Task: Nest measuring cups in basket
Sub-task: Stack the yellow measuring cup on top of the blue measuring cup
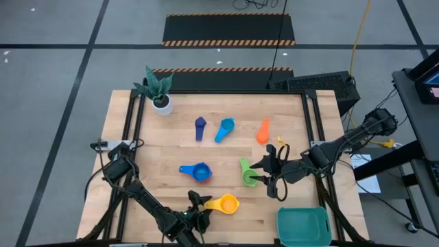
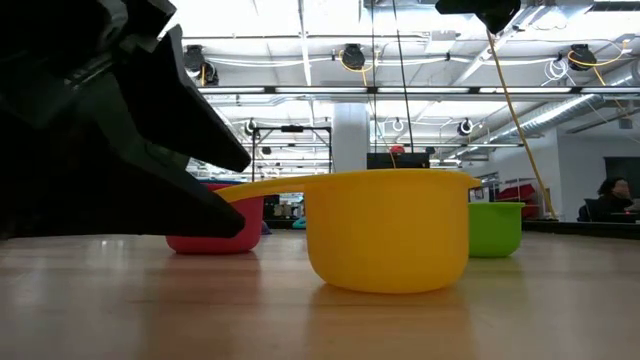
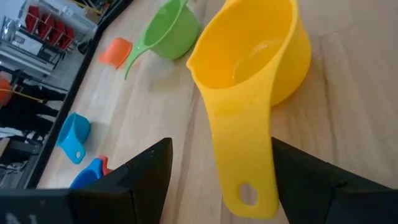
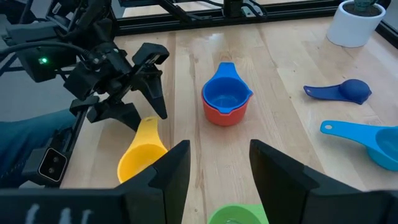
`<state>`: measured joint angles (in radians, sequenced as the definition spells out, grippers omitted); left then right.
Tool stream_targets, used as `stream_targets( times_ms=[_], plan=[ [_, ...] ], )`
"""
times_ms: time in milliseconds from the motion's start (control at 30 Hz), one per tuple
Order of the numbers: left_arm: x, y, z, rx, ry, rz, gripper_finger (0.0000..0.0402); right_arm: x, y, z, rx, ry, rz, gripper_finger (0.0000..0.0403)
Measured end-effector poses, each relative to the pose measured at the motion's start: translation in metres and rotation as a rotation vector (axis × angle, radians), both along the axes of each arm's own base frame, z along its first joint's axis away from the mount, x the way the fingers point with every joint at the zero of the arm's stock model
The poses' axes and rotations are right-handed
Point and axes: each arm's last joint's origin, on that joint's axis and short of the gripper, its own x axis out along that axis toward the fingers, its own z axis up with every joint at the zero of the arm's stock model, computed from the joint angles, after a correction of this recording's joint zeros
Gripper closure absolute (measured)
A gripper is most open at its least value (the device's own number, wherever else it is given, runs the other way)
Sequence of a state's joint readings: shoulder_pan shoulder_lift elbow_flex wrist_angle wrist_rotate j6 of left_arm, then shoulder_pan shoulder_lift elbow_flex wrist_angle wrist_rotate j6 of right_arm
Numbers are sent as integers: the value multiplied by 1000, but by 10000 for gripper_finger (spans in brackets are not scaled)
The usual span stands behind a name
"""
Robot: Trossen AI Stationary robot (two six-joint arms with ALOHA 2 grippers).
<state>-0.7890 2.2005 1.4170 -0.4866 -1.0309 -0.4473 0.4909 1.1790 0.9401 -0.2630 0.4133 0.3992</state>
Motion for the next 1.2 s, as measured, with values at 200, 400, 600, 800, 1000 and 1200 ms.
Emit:
stream_targets(
  times_ms=[200,400,600,800,1000,1200],
  plan=[
    [6,9,-1,-1,30,20,147,0,0,0,0,0,0,243],
    [8,12,-1,0,39,27,153,0,0,0,0,0,0,243],
    [10,17,-3,-17,76,33,227,0,0,0,1,0,0,243],
    [12,18,-4,-45,108,22,349,0,0,0,1,0,0,243],
    [8,17,12,-63,87,12,390,0,0,0,0,0,0,243],
    [-2,27,46,49,71,29,394,0,0,0,0,0,0,243]
  ],
)
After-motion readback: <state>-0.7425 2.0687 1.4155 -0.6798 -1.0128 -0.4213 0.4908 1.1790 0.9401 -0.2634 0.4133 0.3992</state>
